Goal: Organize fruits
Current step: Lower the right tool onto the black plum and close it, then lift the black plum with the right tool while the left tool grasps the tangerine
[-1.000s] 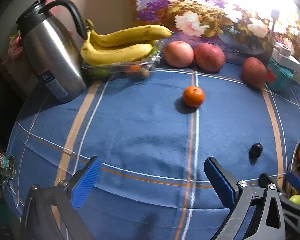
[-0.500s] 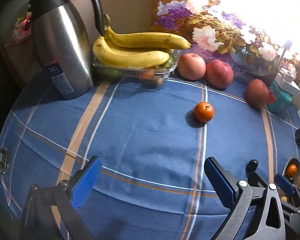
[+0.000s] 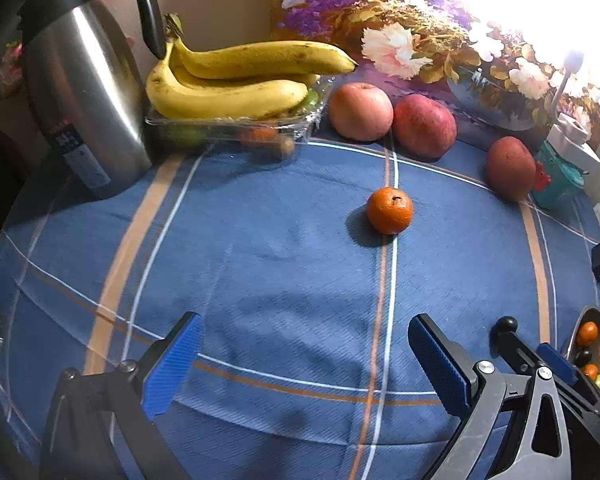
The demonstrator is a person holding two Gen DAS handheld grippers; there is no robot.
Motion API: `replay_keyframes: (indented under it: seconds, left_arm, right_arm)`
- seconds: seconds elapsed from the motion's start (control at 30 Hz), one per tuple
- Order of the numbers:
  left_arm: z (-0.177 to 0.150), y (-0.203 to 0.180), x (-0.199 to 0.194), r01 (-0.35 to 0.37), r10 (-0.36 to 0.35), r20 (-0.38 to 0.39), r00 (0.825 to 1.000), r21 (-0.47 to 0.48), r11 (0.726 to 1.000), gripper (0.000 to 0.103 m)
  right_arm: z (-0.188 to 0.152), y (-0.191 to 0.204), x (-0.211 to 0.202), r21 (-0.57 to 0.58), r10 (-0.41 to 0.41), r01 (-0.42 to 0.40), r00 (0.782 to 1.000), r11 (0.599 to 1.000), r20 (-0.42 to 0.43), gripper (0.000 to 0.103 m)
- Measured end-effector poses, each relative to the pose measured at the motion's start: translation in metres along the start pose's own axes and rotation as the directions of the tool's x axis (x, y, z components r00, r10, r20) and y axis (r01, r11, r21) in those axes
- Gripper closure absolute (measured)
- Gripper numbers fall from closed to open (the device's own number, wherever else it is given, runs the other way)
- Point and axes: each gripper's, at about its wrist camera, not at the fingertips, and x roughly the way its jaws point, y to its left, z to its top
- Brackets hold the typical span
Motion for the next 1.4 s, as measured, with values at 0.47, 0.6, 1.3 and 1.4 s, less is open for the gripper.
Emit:
replay_keyframes:
  seconds: [0.47,0.6,1.3,1.4]
  left_arm:
    - [0.006,-0.003,0.019,0.059,-0.059,-0.007,0.998,-0.013,0.998,0.001]
    - [0.007,-0.005,0.020,0.057,-0.057,-0.008,0.998,-0.003,0.998,0.001]
    - [0.011,0.001,0.026,0.133,-0.133,-0.002,0.991,-0.079,0.988,0.012]
    - [0.017,-0.003,0.027,0.152,-0.151,0.012,0.988,-0.082,0.985,0.017]
  right_arm:
    - [0.009,-0.001,0.019,-0.008,0.015,-0.015,1.000,1.000,-0.003,0.061]
    - [0.009,-0.001,0.022,-0.007,0.015,-0.015,1.000,1.000,-0.007,0.066]
    - [0.021,0.005,0.009,-0.014,0.056,-0.056,0.998,0.998,0.042,0.078]
    - [0.026,0.005,0.006,-0.016,0.059,-0.058,0.996,0.998,0.063,0.078]
